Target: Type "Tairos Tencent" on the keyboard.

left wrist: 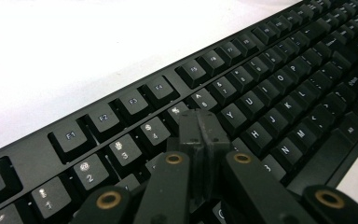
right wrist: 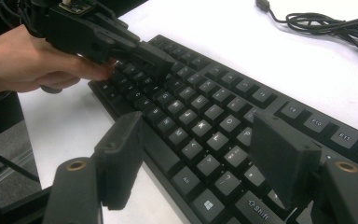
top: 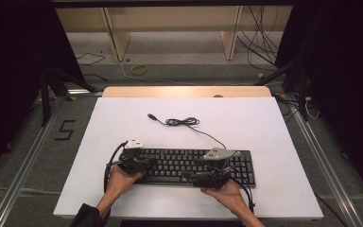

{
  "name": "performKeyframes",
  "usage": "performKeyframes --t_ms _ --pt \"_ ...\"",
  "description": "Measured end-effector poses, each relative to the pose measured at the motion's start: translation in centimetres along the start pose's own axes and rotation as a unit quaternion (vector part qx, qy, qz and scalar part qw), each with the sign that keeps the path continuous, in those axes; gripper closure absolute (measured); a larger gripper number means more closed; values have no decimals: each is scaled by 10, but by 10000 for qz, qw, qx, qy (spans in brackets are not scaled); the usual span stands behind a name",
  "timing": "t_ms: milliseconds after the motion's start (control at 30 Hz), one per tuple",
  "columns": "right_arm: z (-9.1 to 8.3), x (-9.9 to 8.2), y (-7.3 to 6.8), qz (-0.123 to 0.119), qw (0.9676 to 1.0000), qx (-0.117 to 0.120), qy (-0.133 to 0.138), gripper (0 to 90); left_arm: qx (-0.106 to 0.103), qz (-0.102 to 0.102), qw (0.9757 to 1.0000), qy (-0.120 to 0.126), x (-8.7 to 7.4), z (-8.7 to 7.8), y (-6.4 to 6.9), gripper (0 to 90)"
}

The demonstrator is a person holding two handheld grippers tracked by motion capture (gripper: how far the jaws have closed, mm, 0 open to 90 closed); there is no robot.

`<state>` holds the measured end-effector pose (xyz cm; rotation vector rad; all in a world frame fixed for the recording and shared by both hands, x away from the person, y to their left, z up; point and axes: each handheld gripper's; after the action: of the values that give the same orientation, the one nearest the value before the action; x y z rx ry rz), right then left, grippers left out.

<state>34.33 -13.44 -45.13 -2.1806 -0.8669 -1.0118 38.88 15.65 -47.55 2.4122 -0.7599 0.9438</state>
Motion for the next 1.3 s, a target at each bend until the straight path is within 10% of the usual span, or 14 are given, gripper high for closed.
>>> performKeyframes --t_ms 400,1300 --pt "-2 -2 -2 1 10000 18 9 357 121 69 9998 -167 -2 5 4 897" --pt "0 -2 1 46 10000 -6 -4 357 -72 -256 9993 258 -1 -14 -1 727"
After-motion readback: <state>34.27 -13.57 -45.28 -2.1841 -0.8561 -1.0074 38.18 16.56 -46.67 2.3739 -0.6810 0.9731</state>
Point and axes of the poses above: each handheld gripper's, and its own axes: z roughly forward along the jaws, x roughly out of its top, y roughly to its right, and after that the axes turned 1 degree about -y, right-handed
